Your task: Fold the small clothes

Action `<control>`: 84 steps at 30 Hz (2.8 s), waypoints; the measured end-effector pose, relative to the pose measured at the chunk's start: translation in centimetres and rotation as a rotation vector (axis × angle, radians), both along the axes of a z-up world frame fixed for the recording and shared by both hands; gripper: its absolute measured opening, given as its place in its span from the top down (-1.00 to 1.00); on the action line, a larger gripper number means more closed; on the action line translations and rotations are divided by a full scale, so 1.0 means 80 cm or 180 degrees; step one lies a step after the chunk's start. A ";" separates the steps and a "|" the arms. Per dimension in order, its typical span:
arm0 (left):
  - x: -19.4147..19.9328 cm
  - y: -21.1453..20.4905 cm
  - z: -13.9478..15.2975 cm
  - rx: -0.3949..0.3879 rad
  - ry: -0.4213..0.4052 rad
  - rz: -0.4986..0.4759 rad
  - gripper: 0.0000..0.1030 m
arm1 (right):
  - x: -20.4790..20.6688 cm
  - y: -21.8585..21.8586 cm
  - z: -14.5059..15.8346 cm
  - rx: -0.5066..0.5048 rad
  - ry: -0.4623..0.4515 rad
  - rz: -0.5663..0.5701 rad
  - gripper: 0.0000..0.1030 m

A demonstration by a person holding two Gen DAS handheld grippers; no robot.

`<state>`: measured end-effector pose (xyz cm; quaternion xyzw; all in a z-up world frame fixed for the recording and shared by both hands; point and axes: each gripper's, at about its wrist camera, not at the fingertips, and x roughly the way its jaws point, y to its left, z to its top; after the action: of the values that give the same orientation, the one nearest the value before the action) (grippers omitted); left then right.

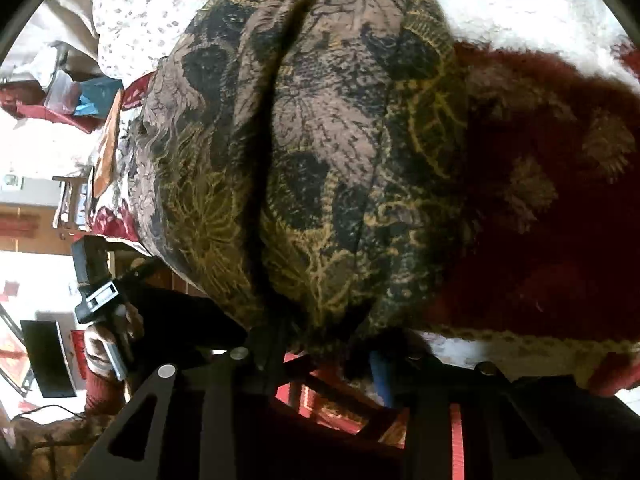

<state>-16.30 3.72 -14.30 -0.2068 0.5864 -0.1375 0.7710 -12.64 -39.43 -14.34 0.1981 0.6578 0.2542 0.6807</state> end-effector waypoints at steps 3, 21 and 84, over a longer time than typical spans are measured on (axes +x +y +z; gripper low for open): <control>-0.001 -0.007 -0.003 0.0035 0.0070 -0.0092 0.64 | -0.004 0.010 0.006 -0.0080 -0.0117 0.0049 0.58; -0.071 0.028 0.184 -0.1085 -0.1278 -0.0096 0.91 | -0.070 0.036 0.167 0.1262 -0.1111 -0.0003 0.85; 0.436 0.077 0.163 -0.0502 -0.0847 0.0493 -0.24 | 0.462 0.077 0.128 0.0080 -0.1450 -0.0802 -0.32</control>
<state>18.55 9.87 -1.25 -0.2912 0.4489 -0.1494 0.8315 24.30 -33.27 -4.09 0.2246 0.4546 0.2136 0.8350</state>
